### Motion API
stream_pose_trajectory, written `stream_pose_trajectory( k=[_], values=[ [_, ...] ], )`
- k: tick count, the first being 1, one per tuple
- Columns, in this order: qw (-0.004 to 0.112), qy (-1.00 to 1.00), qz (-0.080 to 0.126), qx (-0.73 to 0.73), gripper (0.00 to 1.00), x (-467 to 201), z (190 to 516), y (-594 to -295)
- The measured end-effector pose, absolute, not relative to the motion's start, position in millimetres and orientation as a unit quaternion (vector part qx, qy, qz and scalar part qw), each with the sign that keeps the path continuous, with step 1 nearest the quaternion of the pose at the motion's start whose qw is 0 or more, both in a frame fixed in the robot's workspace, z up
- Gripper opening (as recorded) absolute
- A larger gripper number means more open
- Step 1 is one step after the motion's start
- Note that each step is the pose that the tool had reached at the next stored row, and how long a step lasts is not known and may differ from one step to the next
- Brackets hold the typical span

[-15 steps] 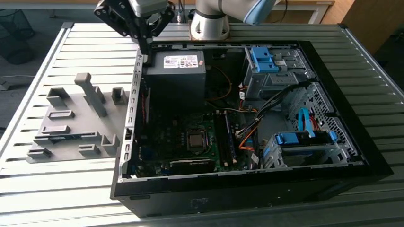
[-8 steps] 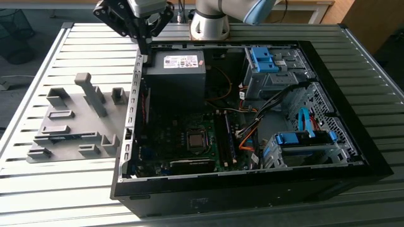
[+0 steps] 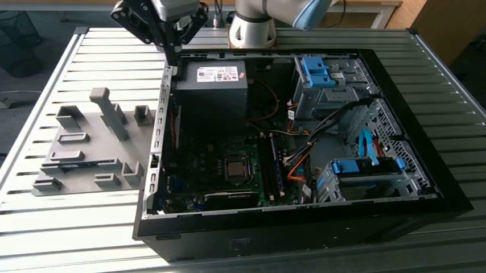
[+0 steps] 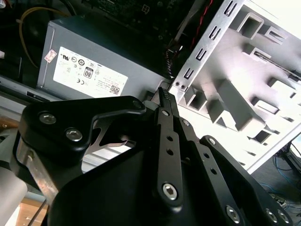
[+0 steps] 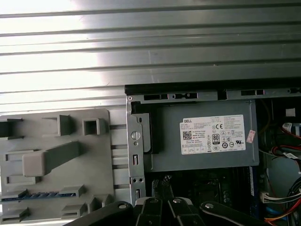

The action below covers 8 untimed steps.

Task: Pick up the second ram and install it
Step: 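Reach for the second ram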

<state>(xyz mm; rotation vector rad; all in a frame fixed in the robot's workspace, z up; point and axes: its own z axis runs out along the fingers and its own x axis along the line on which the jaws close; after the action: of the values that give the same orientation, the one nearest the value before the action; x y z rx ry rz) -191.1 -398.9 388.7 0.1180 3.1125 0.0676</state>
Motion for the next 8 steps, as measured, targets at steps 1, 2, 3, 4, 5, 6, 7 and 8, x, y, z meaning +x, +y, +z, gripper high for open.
stream_pose_trajectory(
  k=[1, 2, 3, 4, 5, 6, 7, 8],
  values=[
    [0.013, 0.999, 0.022, 0.038, 0.11, -191.3, 388.6, -398.9],
    [0.013, 0.999, 0.022, 0.038, 0.11, -191.5, 388.6, -398.9],
    [0.013, 0.999, 0.022, 0.038, 0.11, -191.7, 388.6, -398.9],
    [0.013, 0.999, 0.022, 0.038, 0.11, -192.0, 388.5, -398.9],
    [0.013, 0.999, 0.022, 0.038, 0.11, -192.2, 388.5, -398.9],
    [0.013, 0.999, 0.022, 0.038, 0.11, -192.4, 388.5, -398.9],
    [0.013, 0.999, 0.022, 0.038, 0.11, -192.6, 388.4, -398.9],
    [0.013, 0.999, 0.022, 0.038, 0.11, -192.9, 388.4, -398.9]
  ],
)
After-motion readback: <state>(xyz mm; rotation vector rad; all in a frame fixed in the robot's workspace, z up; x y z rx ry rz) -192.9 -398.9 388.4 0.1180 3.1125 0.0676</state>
